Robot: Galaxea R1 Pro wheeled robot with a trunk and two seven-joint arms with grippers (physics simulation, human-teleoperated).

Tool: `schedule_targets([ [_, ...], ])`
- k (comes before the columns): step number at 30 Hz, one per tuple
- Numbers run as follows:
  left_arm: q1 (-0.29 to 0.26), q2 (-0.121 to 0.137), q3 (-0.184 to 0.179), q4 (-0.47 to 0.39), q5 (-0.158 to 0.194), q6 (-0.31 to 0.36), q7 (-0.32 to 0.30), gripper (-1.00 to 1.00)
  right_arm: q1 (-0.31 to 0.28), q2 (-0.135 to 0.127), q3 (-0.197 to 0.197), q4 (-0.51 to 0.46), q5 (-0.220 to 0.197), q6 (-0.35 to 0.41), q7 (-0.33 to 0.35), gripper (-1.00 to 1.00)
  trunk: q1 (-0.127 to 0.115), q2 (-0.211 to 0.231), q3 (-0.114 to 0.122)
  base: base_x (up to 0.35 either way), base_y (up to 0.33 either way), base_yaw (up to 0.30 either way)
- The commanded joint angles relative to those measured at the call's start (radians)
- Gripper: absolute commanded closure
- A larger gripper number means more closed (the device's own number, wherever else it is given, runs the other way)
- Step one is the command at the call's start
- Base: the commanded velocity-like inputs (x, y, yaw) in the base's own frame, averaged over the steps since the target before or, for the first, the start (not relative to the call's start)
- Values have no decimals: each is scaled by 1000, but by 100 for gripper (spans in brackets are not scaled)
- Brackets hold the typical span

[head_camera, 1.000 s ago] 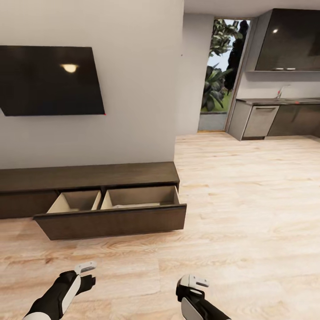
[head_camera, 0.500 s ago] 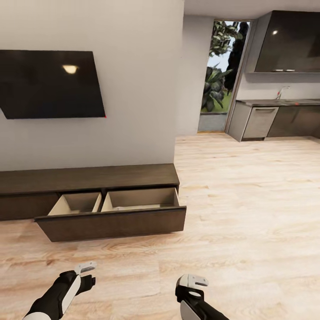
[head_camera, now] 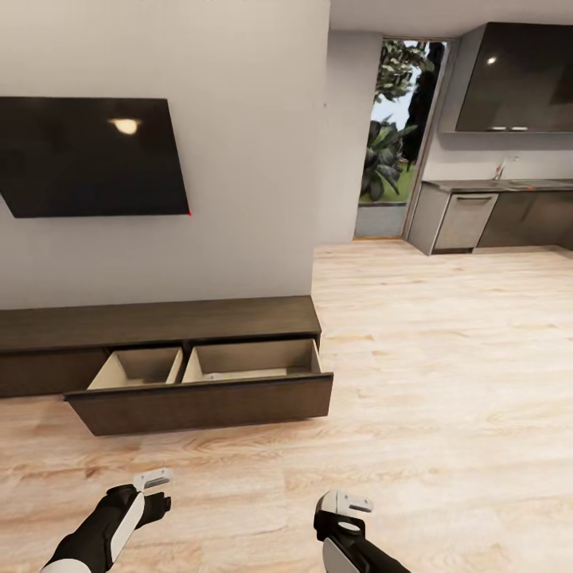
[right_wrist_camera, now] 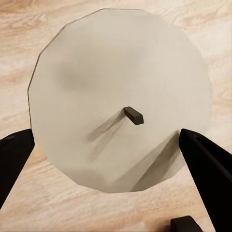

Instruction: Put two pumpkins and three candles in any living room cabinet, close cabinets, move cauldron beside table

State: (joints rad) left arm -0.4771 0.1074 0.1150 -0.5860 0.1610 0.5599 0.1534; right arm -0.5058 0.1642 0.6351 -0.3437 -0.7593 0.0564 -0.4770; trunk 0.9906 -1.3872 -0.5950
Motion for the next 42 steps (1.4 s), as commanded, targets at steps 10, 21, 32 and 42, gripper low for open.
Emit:
schedule_targets([
  [10, 0, 8, 5, -25, 2, 27, -3, -100, 0, 1, 1, -8, 1, -1, -1, 100, -38, 70, 31, 0, 0, 0],
  [21, 1, 21, 17, -205, 5, 288, -55, -100, 0, 1, -2, -275, -1, 263, -45, 100, -81, 147, 66, 0, 0, 0],
  [32, -1, 92, 47, -494, 7, 479, -90, -100, -14, 10, -143, -753, -31, 786, -299, 100, -123, 224, 100, 0, 0, 0],
  [42, -2, 94, 54, -543, 6, 483, -91, -100, -16, 10, -178, -871, -32, 870, -377, 100, -161, 294, 132, 0, 0, 0],
])
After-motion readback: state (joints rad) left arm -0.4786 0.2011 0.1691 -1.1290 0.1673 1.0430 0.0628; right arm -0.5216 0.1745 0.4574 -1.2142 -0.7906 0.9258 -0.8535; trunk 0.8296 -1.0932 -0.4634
